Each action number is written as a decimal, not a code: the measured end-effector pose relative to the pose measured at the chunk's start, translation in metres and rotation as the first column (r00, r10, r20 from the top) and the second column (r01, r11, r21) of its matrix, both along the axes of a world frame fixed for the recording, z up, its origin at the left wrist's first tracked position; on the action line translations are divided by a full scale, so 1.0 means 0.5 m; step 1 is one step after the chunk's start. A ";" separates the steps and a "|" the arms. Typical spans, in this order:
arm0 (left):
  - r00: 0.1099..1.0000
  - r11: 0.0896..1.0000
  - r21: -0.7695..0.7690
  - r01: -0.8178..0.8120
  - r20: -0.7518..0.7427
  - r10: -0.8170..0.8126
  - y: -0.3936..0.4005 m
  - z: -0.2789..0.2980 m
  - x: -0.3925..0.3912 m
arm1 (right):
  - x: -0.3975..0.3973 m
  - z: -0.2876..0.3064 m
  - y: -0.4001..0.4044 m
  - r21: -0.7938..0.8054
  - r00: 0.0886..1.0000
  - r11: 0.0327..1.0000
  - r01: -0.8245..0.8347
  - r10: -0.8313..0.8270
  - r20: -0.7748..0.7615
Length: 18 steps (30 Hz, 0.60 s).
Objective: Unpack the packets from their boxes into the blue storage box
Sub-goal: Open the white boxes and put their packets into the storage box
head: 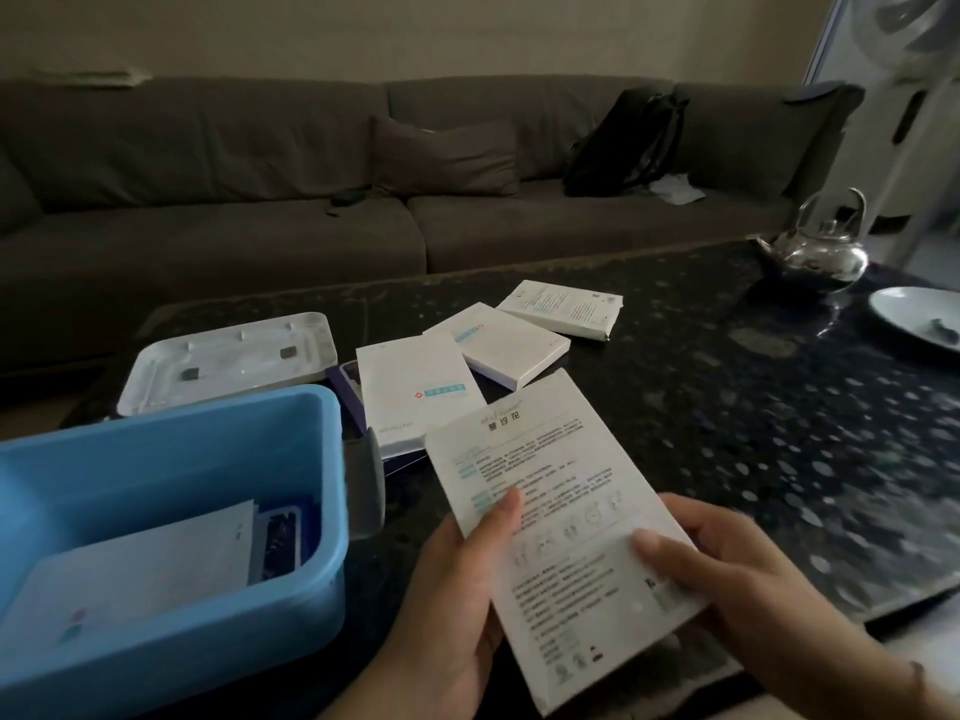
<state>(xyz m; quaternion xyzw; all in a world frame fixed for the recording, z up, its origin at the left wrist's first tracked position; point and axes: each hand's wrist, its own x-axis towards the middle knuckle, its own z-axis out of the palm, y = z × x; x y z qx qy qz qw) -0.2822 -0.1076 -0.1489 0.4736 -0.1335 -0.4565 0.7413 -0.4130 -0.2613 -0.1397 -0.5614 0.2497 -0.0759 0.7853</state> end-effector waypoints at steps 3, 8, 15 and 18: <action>0.984 0.984 -0.039 0.174 -0.024 -0.175 0.005 -0.001 -0.007 | 0.007 -0.031 0.020 0.000 0.996 1.000 -0.007 0.007 0.085; 0.974 0.972 0.095 0.214 0.055 -0.220 0.016 -0.007 0.009 | 0.013 -0.033 0.014 -0.740 0.972 0.642 0.202 -0.227 0.068; 0.917 0.928 0.201 0.315 0.188 -0.352 0.023 0.015 0.038 | 0.065 0.035 -0.035 -0.970 0.975 0.110 0.216 -0.070 0.209; 0.896 0.902 0.247 0.353 0.189 -0.402 0.029 0.016 0.046 | 0.076 0.037 -0.039 -0.963 0.977 0.165 0.212 -0.047 0.208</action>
